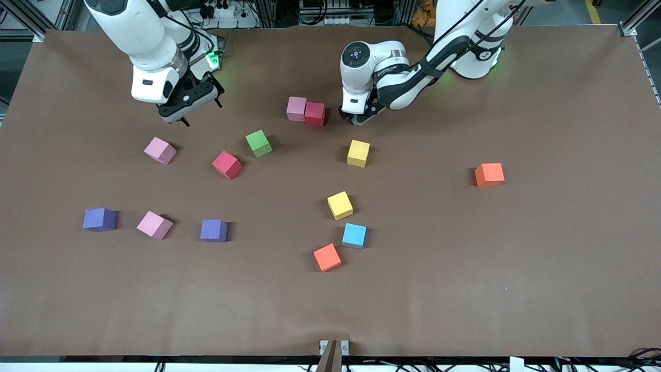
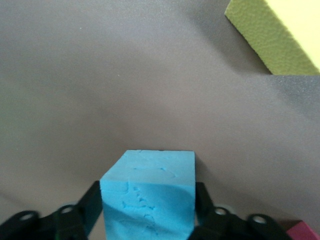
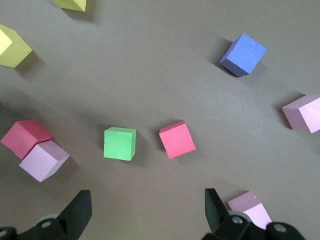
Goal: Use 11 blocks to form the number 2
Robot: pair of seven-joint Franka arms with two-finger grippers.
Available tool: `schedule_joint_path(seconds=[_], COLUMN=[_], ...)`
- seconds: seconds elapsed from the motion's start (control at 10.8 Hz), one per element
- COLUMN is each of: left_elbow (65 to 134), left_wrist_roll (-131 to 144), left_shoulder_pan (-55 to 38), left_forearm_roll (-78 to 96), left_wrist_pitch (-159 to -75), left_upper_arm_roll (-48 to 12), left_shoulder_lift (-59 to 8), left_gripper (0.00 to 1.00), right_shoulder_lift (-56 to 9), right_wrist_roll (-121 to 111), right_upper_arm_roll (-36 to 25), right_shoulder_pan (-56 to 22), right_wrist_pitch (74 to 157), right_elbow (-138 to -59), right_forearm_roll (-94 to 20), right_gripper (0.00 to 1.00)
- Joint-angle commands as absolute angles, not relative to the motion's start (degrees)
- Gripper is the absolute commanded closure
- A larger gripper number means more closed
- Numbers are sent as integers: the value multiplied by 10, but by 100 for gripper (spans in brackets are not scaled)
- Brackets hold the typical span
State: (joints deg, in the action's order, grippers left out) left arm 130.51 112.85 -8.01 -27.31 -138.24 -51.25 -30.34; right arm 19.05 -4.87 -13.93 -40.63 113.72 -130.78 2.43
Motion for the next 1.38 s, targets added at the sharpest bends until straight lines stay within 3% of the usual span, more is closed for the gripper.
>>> schedule_joint_path(seconds=[0.0, 0.55, 1.29], left_elbow=[1304, 1274, 1200], left_wrist_roll=[1139, 1296, 1510], left_shoulder_pan=[-74, -57, -99], left_forearm_roll=[-287, -279, -275], left_wrist_pitch=[-1388, -1386, -1385], left_upper_arm_roll=[-516, -516, -514], left_shoulder_lift=[-311, -301, -354], left_gripper=[100, 100, 100], right_shoulder_lift=[190, 186, 180], right_wrist_roll=[-54, -54, -58], right_upper_arm_roll=[-145, -145, -145], right_shoulder_pan=[-412, -412, -413], right_wrist_pitch=[1140, 1143, 1148], right_elbow=[-1309, -1307, -1307], right_forearm_roll=[23, 23, 24], right_gripper=[0, 0, 0])
